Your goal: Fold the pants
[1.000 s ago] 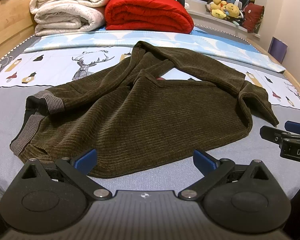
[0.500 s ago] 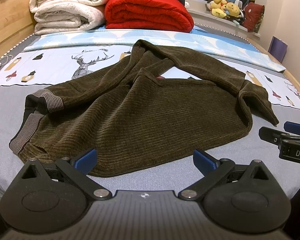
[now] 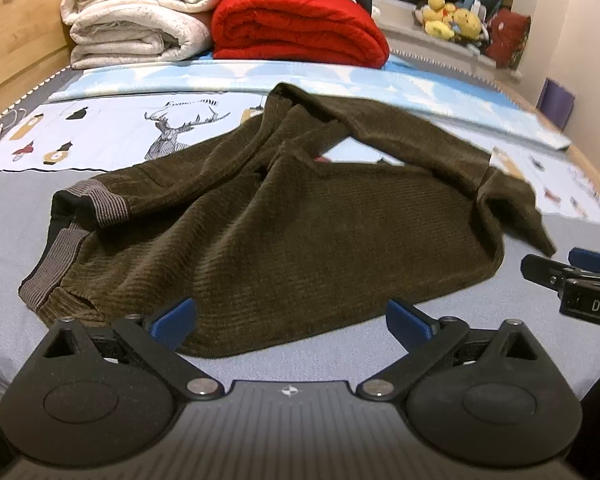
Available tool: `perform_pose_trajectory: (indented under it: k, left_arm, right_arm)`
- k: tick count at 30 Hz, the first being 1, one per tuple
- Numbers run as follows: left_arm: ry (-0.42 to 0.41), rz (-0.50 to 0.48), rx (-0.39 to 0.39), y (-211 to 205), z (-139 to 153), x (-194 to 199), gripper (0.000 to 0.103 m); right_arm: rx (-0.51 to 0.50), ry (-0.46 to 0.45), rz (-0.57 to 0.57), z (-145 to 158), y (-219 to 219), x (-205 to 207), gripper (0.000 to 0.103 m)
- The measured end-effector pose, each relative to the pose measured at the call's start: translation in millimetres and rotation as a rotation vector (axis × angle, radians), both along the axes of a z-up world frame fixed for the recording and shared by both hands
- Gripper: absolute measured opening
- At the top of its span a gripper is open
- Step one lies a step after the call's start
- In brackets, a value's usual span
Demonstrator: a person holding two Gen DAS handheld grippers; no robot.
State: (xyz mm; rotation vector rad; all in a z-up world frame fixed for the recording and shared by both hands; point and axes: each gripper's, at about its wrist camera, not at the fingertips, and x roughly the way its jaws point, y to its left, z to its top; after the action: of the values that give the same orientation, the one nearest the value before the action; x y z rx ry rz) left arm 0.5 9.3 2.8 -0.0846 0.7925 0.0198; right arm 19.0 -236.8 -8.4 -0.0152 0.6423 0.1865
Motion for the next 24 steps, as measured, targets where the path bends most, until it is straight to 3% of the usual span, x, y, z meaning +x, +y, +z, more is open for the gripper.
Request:
perform_pose_trajectory:
  k: [2,3,4,5,6,9,11,12,13,15,18,21,24]
  left_arm:
    - [-0.021,-0.036,-0.004,10.8,10.4,7.2,0.070]
    - [-0.037,-0.061,0.000,18.1,16.5,13.3,0.048]
    - [-0.046,-0.089,0.014,25.8,22.6,20.3,0.035]
    - [-0.062,-0.113,0.035,35.0,29.1,27.9,0.031]
    - [-0.058,-0.129,0.066,44.2,34.2,36.5,0.029]
    - [-0.047,-0.125,0.076,87.1,40.6,64.0,0.029]
    - [-0.077,-0.059,0.061,119.2,37.4,76.0,0.030]
    - [-0.082,-0.016,0.012,136.7,27.7,78.5,0.030]
    - [-0.054,0.030,-0.013,152.8,16.5,82.8,0.030]
    - [0.107,0.113,-0.056,182.0,-9.8,95.0,0.029]
    - [0.164,0.156,-0.061,204.2,-24.7,100.2,0.030]
    - [0.177,0.189,-0.068,216.2,-32.6,105.7,0.042]
    - [0.208,0.234,-0.045,226.7,-40.5,116.7,0.077]
  right_arm:
    - [0.039,-0.021,-0.045,6.1,-11.7,0.7,0.070]
    - [0.075,-0.035,-0.076,9.1,-21.4,2.0,0.062]
    - [0.099,-0.036,-0.098,13.5,-32.0,4.9,0.048]
    - [0.137,-0.042,-0.122,16.2,-44.5,9.2,0.040]
    - [0.174,-0.051,-0.152,18.7,-57.7,14.6,0.040]
    - [0.250,-0.032,-0.253,19.6,-97.7,35.3,0.041]
    - [0.294,0.034,-0.336,8.7,-125.3,55.1,0.055]
    - [0.332,0.068,-0.368,-0.2,-138.3,66.3,0.060]
    - [0.373,0.118,-0.398,-11.7,-151.4,79.0,0.066]
    - [0.465,0.219,-0.457,-34.6,-171.3,100.3,0.067]
    - [0.637,0.304,-0.507,-64.5,-199.1,125.3,0.073]
    - [0.783,0.344,-0.518,-85.3,-213.7,149.4,0.075]
    - [0.872,0.383,-0.594,-103.0,-222.1,167.5,0.075]
